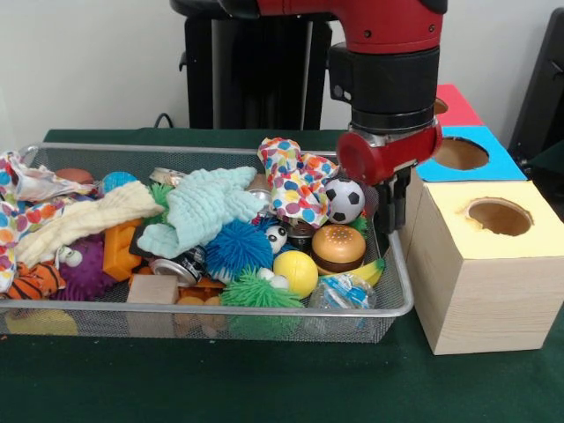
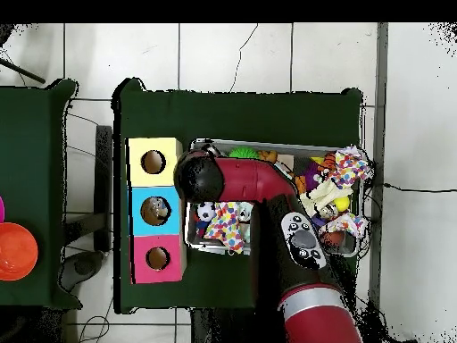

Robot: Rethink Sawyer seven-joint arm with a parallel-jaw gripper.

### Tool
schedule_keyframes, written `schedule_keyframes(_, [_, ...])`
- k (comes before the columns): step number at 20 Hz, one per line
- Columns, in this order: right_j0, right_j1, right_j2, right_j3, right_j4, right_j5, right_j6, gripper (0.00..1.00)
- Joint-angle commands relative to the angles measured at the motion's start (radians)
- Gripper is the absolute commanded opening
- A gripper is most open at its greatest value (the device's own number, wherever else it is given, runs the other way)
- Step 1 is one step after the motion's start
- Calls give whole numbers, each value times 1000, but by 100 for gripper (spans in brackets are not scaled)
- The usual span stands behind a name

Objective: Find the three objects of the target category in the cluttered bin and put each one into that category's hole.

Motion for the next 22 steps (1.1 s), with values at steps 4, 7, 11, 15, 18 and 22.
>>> schedule_keyframes(4, [-19, 83, 31, -90, 45, 85, 156, 0])
schedule_keyframes(7, [-32, 77, 45, -57, 44, 47, 153, 0])
schedule_keyframes(11, [-43, 78, 46, -47, 32, 33, 135, 0])
schedule_keyframes(15, [-33, 96, 39, -45, 27, 4, 152, 0])
schedule_keyframes(18, [-41, 86, 46, -20, 32, -6, 158, 0])
schedule_keyframes(22, [-90, 101, 76, 6, -12, -61, 100, 0])
